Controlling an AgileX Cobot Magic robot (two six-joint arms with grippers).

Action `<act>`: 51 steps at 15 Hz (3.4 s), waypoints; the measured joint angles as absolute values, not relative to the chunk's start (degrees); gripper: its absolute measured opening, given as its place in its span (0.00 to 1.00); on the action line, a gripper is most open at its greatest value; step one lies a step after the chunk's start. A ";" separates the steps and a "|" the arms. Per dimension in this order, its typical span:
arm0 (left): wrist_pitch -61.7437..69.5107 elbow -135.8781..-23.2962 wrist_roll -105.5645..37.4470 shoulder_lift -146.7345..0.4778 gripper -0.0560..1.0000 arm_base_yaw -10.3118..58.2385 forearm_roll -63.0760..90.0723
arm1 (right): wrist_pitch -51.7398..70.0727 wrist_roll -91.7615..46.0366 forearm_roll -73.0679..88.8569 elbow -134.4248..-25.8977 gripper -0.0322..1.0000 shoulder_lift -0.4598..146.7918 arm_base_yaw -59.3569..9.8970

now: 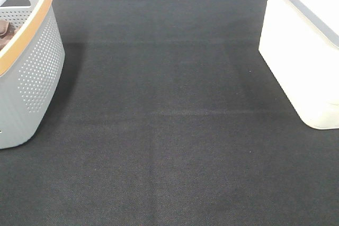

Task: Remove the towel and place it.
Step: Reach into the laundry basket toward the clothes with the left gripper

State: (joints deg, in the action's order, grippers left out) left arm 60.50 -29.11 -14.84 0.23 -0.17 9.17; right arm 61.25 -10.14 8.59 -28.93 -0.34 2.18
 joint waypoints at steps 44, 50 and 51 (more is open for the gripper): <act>60.50 -29.11 -14.84 0.23 0.66 -0.17 9.17 | 61.25 -10.14 8.59 -28.93 0.78 -0.34 2.18; 60.50 -29.11 -14.84 0.23 0.66 -0.17 9.17 | 61.25 -10.14 8.59 -28.93 0.78 -0.34 2.18; 60.50 -29.11 -14.84 0.23 0.66 -0.17 9.17 | 61.25 -10.14 8.59 -28.93 0.78 -0.34 2.18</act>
State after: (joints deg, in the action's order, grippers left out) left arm 60.50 -29.11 -14.84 0.23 -0.17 9.17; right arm 61.25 -10.14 8.59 -28.93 -0.34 2.18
